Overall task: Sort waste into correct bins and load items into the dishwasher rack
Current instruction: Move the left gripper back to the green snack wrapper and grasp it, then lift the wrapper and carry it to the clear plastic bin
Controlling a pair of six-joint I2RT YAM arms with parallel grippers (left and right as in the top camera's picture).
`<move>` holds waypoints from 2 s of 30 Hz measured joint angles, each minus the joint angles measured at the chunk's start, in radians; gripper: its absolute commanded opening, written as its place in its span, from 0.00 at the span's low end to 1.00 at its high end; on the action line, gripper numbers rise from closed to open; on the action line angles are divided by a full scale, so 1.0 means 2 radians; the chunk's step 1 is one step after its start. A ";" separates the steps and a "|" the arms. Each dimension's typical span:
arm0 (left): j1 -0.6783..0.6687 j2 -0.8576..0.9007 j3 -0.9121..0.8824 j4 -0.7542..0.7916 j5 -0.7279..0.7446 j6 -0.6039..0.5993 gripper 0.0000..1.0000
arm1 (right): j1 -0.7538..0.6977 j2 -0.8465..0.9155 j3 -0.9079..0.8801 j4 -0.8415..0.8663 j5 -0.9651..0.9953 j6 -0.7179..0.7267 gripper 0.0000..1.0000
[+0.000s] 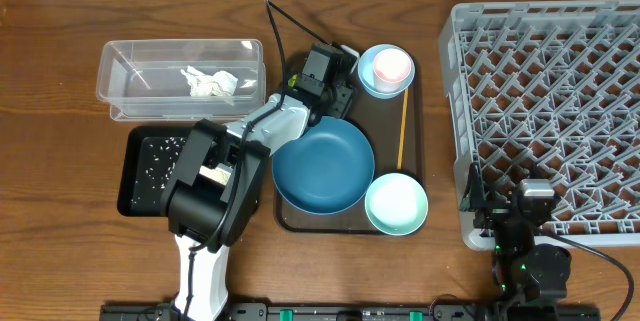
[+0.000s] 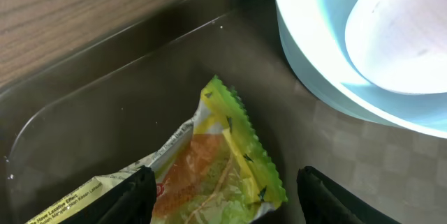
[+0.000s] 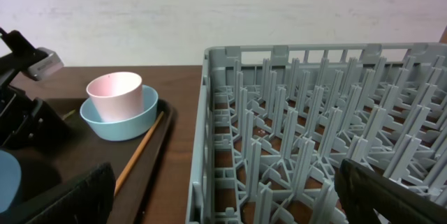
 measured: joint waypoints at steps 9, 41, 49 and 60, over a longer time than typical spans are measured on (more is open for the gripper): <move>0.000 0.000 0.000 0.005 0.000 0.000 0.64 | 0.000 0.000 0.000 0.000 0.000 0.000 0.99; 0.000 -0.052 0.000 0.020 -0.038 -0.014 0.06 | 0.000 0.000 0.000 0.000 0.000 0.000 0.99; 0.014 -0.192 0.000 -0.009 -0.064 -0.032 0.06 | 0.000 0.000 0.000 0.000 0.000 0.000 0.99; 0.127 -0.235 0.000 -0.095 -0.055 -0.039 0.06 | 0.000 0.000 0.000 0.000 0.000 0.000 0.99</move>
